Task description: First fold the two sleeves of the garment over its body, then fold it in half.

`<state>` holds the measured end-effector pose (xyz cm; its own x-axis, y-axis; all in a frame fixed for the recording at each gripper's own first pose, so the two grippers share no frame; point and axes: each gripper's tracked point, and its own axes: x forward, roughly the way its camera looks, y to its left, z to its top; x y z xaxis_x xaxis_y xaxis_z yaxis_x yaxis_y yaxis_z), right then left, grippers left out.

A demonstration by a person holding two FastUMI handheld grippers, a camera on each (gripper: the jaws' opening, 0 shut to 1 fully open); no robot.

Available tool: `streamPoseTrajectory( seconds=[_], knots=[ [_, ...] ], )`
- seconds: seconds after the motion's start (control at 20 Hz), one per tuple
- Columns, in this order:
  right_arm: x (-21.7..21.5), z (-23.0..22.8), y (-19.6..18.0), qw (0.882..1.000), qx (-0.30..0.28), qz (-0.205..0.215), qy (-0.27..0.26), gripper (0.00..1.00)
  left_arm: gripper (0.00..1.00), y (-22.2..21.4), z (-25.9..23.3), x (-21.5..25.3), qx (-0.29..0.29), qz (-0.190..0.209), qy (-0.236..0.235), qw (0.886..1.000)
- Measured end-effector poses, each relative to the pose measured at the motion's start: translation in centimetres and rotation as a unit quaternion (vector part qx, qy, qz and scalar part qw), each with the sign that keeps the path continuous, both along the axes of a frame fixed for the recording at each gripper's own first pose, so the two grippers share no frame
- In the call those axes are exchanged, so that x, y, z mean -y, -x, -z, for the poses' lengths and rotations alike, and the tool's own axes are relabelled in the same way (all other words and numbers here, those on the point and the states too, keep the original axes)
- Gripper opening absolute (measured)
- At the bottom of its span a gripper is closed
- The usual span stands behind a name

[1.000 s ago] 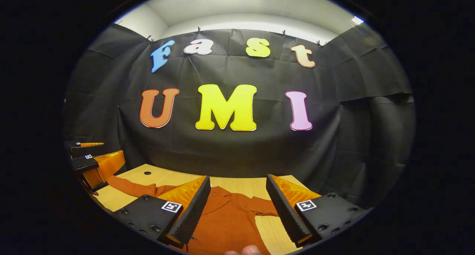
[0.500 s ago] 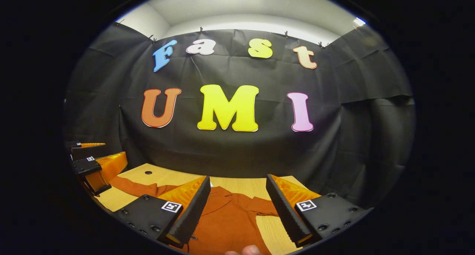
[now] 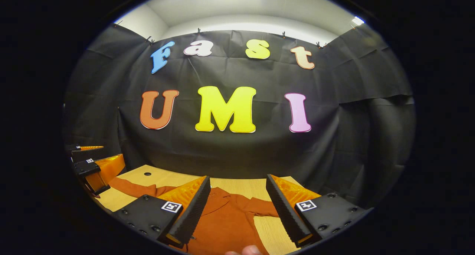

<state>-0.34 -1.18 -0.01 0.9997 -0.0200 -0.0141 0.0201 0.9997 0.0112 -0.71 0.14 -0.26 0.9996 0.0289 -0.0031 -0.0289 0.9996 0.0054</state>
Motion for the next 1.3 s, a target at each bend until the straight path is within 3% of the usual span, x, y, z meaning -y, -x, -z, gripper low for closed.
streamPoseTrajectory(
  seconds=[0.7,1.05,1.15,1.3],
  knots=[
    [0.5,0.4,0.7,1.0,-0.008,0.003,0.007,0.95,0.98,0.3,0.4,0.0,-0.006,0.001,0.003,1.0],
    [0.2,1.6,0.1,0.999,-0.035,-0.02,0.004,0.95,0.98,0.2,1.7,0.2,-0.019,-0.006,0.006,1.0],
    [2.7,2.9,0.1,0.998,-0.061,-0.016,0.003,0.94,0.98,0.3,2.6,0.2,-0.026,-0.009,0.014,1.0],
    [9.7,5.1,-0.2,0.994,-0.105,0.023,0.003,0.94,0.98,0.9,5.4,1.2,-0.056,-0.005,0.028,0.998]
  ],
)
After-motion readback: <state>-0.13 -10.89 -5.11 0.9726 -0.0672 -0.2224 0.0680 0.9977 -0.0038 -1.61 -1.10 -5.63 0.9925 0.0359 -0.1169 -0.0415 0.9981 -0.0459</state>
